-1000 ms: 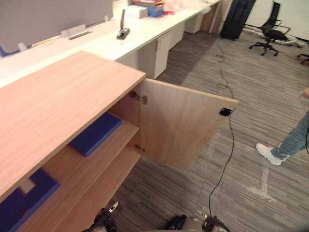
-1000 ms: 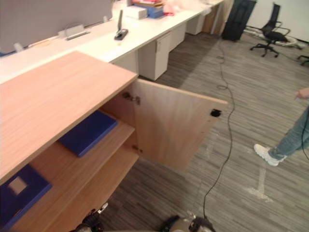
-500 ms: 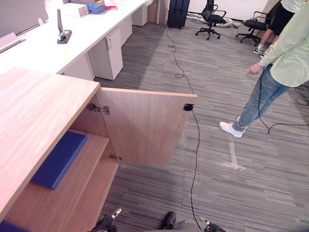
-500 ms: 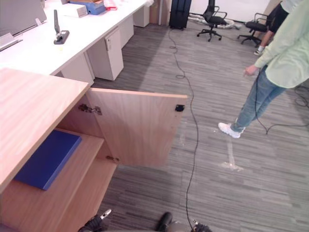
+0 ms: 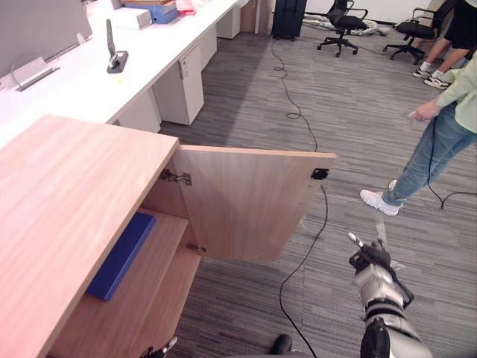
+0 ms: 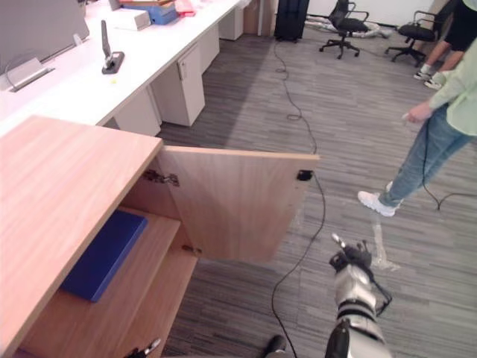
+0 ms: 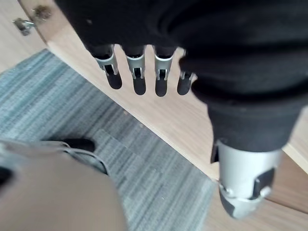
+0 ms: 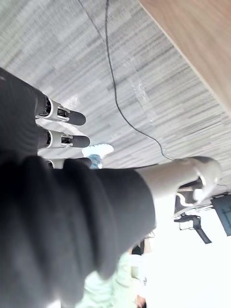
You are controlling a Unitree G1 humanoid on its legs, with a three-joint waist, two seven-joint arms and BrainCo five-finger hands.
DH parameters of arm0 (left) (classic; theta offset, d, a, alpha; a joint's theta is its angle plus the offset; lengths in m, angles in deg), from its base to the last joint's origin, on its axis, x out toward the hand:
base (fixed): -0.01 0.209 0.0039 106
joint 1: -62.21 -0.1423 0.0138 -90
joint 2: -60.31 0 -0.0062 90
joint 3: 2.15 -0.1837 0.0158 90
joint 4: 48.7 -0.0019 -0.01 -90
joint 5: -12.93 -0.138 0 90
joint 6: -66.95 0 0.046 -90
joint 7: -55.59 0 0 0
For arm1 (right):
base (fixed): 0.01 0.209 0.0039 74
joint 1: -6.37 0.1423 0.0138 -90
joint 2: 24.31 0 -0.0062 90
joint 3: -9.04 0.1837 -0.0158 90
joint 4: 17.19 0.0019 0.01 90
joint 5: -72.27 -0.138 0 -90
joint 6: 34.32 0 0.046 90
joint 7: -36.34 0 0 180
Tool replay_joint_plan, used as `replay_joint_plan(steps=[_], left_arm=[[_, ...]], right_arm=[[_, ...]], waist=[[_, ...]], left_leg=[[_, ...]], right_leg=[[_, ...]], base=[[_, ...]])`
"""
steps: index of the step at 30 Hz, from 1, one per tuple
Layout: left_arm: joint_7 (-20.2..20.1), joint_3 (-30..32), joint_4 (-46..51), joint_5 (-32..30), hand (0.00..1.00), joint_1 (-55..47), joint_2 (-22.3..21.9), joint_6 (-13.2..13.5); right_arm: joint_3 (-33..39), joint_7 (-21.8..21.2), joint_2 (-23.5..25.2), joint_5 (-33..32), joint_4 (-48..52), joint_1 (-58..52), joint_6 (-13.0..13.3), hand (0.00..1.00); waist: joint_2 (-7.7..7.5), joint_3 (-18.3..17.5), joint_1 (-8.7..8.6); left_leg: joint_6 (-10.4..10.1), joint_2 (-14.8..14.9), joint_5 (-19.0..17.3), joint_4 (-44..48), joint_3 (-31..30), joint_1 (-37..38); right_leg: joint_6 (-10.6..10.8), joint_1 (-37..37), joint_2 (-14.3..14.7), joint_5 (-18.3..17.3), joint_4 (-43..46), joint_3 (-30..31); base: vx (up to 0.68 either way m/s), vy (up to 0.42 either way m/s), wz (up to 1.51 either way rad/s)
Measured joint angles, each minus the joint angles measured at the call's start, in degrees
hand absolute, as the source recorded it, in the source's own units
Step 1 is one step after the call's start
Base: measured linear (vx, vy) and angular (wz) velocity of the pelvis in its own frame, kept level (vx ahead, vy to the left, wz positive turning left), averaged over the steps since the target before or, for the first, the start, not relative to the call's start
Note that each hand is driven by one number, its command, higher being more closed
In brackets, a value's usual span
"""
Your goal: Walk over to the cabinet, pick up the folder, carry it to the office cabinet, place the folder inside the office cabinet, then close the office cabinet door
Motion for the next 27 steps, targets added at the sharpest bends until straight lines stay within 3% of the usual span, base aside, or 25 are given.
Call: replay_joint_plan(steps=[3, 4, 5, 6, 7, 11, 15, 23, 27], left_arm=[[0.0, -0.8, 0.0, 0.0, 0.00, -1.7, 0.3, -0.2], [-0.2, -0.8, 0.0, 0.2, 0.00, -1.8, 0.9, -0.1], [-0.2, -0.7, 0.2, 0.3, 0.00, -1.8, 1.3, 0.4], [-0.2, -0.8, 0.2, 0.3, 0.00, -1.9, 1.0, 0.5], [-0.2, -1.5, 0.5, 0.5, 0.00, -2.6, 0.4, 0.4], [-0.2, -2.1, 0.0, 1.5, 0.00, -3.4, 1.8, 0.2], [-0.2, -2.2, 0.0, 1.5, 0.00, -3.0, 1.8, 0.5], [-0.2, -2.2, 0.2, 1.5, 0.00, -2.9, 1.7, 1.4], [-0.3, -2.0, 0.1, 1.3, 0.00, -3.1, 1.7, 1.2]], right_arm=[[-4.2, -1.2, -2.4, 0.0, -3.3, 6.8, 0.1, 0.00], [-6.3, -1.9, -2.6, 0.0, -4.1, 9.5, 0.2, 0.00], [-8.9, -2.6, -3.5, 0.2, -6.2, 12.5, 0.3, 0.00], [-10.3, -3.1, -4.3, 0.3, -7.3, 14.0, 0.2, 0.00], [-12.4, -0.9, -6.3, 1.6, -9.7, 15.4, -0.1, 0.00], [-16.1, -3.5, -7.9, 2.8, -11.6, 16.7, -1.7, 0.00], [-22.5, -5.1, -8.4, 7.4, -11.7, 18.4, -2.3, 0.00], [-25.1, -5.1, -9.0, 6.5, -11.5, 20.3, -2.5, 0.00], [-34.3, -6.2, -10.9, 6.8, -8.2, 20.2, -2.4, 0.00]], waist=[[-0.05, 0.1, 0.49], [-1.28, 0.6, 1.13], [-2.65, 1.7, 1.81], [-1.73, 1.1, 1.60], [-1.22, 0.8, 2.64], [-2.97, 1.4, 2.58], [-2.57, 1.6, 1.65], [-1.94, 1.6, 1.80], [-1.94, 1.8, 1.05]], left_leg=[[0.0, -0.9, 0.0, 1.6, -1.1, -0.5], [-0.2, -1.4, -0.3, 7.6, -2.0, -3.3], [2.0, -2.4, -3.3, 5.0, -3.8, -4.8], [1.5, -2.5, -0.4, -1.9, -4.5, -4.4], [1.8, -2.3, 6.3, -5.0, -3.7, -3.3], [1.7, -2.3, 6.3, -4.7, -4.0, -3.1], [1.7, -1.0, 6.3, -3.8, -4.2, -3.1], [0.3, -0.4, 7.9, -6.5, -5.8, -3.2], [0.1, -0.4, 9.7, -8.9, -5.8, -3.0]], right_leg=[[0.0, 0.5, -1.0, 0.0, 0.0, -0.4], [-0.1, 1.1, -3.5, 0.1, 0.4, -0.5], [0.0, 1.8, -5.9, 0.1, 1.0, -0.7], [0.0, 1.9, -5.5, 0.1, 1.2, -0.9], [0.3, 2.4, -5.4, 0.0, 1.1, -1.0], [0.2, 2.2, -5.4, 0.1, 2.2, -0.5], [0.2, 2.3, -4.6, 0.1, 2.3, -0.5], [0.5, 2.2, -3.1, 0.2, 0.3, -0.5], [1.5, 1.6, -2.7, -0.2, 0.0, -0.5]], base=[[0.08, 0.049, 0.18], [0.01, 0.091, 0.32], [-0.04, 0.099, 0.42], [-0.08, 0.124, 0.27], [0.03, 0.122, 0.12], [0.11, 0.056, -0.06], [0.01, -0.046, -0.16], [-0.07, -0.056, 0.04], [-0.09, -0.064, -0.02]])
